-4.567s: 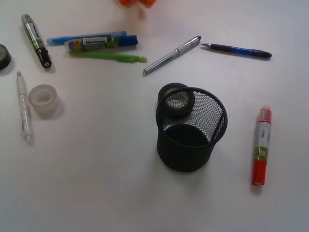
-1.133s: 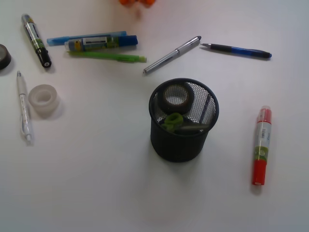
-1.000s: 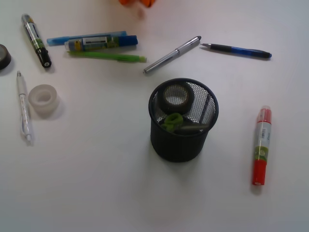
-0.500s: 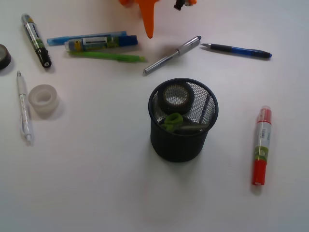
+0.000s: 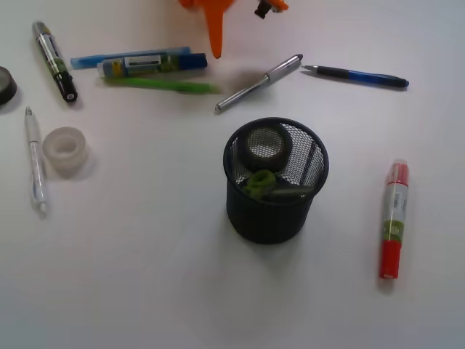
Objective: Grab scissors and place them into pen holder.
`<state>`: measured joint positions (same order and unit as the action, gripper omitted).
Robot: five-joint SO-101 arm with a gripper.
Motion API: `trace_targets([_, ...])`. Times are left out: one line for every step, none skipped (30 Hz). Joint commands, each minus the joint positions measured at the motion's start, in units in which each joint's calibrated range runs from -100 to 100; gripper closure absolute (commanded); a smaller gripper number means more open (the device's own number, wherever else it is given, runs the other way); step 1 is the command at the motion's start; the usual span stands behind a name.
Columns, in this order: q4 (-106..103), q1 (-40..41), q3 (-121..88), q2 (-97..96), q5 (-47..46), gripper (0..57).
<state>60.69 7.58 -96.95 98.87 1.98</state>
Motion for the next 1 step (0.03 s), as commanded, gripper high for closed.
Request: trace_targets([0.38, 0.30, 1.93, 0.28, -0.10, 57.2])
